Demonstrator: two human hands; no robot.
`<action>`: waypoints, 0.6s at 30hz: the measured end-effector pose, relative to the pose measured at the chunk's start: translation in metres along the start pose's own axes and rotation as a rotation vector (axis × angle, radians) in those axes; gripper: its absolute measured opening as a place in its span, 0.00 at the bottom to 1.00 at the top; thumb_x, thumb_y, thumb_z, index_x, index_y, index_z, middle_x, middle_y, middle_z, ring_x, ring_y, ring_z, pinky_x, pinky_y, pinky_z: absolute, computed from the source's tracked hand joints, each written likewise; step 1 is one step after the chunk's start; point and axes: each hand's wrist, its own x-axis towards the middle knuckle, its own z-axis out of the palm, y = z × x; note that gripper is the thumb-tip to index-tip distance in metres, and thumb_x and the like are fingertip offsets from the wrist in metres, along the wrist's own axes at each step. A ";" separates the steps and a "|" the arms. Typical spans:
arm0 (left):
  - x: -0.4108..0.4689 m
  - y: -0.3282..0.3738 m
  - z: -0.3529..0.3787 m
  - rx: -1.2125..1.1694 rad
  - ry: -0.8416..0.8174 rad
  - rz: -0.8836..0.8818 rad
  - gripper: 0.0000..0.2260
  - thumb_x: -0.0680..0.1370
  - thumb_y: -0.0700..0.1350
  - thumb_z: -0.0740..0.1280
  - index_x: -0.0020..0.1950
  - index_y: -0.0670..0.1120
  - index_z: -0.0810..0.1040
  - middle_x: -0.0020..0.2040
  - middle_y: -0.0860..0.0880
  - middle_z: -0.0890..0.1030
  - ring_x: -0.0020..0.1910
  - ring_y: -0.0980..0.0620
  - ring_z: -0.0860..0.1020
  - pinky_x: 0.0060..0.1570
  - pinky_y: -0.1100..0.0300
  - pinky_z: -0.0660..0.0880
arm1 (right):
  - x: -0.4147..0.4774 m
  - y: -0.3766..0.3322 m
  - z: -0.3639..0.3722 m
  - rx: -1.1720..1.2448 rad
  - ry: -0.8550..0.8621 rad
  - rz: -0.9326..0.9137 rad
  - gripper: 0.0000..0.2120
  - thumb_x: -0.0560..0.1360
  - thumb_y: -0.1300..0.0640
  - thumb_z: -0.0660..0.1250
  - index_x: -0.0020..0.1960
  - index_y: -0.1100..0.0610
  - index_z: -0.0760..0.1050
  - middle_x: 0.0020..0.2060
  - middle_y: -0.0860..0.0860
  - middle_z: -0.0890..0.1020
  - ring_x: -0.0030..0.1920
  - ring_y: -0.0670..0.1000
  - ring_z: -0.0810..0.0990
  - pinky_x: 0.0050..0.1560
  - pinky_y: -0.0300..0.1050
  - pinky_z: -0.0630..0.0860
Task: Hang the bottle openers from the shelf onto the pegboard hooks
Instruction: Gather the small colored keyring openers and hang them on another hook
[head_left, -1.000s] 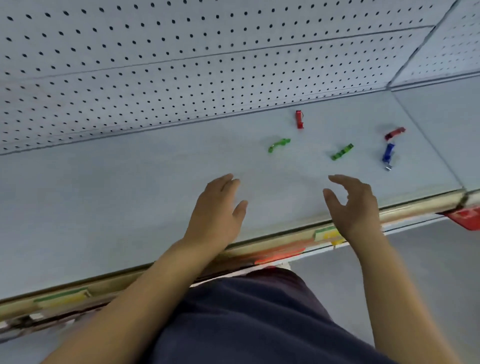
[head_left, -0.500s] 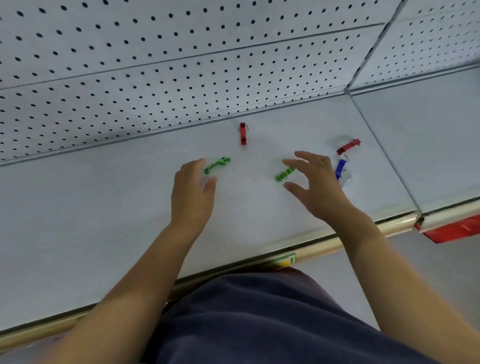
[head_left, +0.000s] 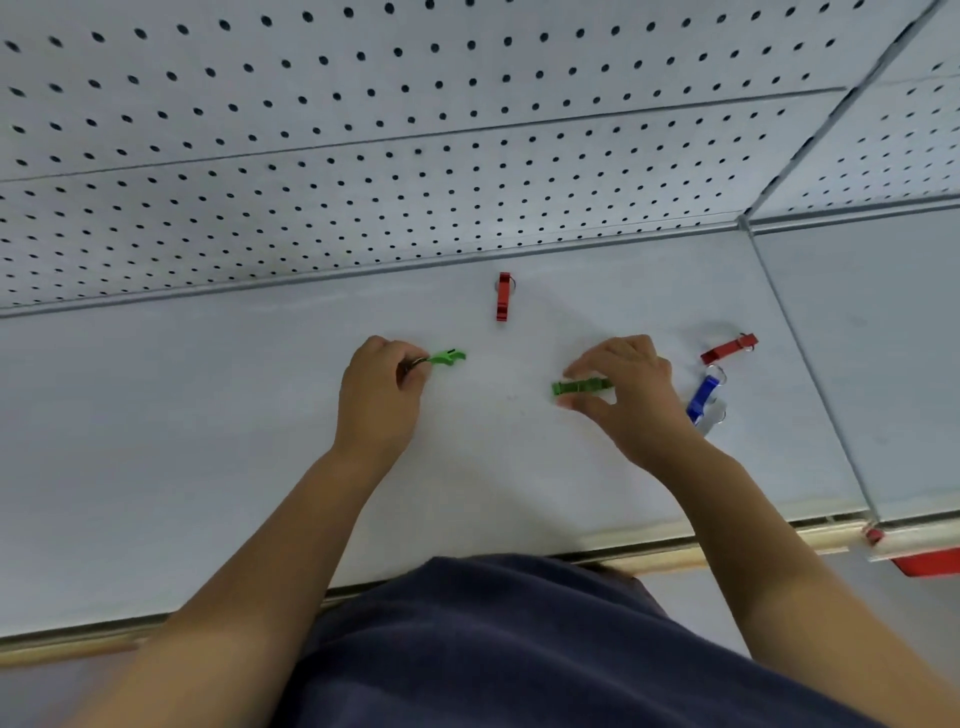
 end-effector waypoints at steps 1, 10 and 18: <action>-0.003 0.002 -0.003 -0.027 0.003 -0.017 0.03 0.80 0.42 0.69 0.50 0.46 0.82 0.48 0.51 0.77 0.45 0.53 0.76 0.51 0.61 0.73 | 0.000 -0.002 -0.001 0.022 0.006 -0.001 0.10 0.75 0.47 0.73 0.55 0.47 0.80 0.54 0.41 0.76 0.64 0.48 0.68 0.61 0.44 0.61; -0.038 0.003 -0.033 -0.178 -0.078 -0.251 0.05 0.77 0.45 0.72 0.43 0.46 0.79 0.37 0.47 0.82 0.36 0.50 0.81 0.36 0.60 0.77 | -0.011 -0.042 -0.020 0.264 0.009 -0.055 0.12 0.72 0.48 0.77 0.54 0.48 0.82 0.43 0.40 0.82 0.43 0.41 0.80 0.41 0.26 0.74; -0.066 -0.021 -0.055 -0.361 -0.134 -0.353 0.16 0.73 0.49 0.77 0.40 0.43 0.73 0.32 0.45 0.78 0.29 0.51 0.75 0.31 0.60 0.76 | -0.047 -0.092 -0.017 0.464 0.055 -0.210 0.07 0.71 0.50 0.76 0.49 0.48 0.87 0.43 0.39 0.87 0.46 0.43 0.84 0.48 0.28 0.75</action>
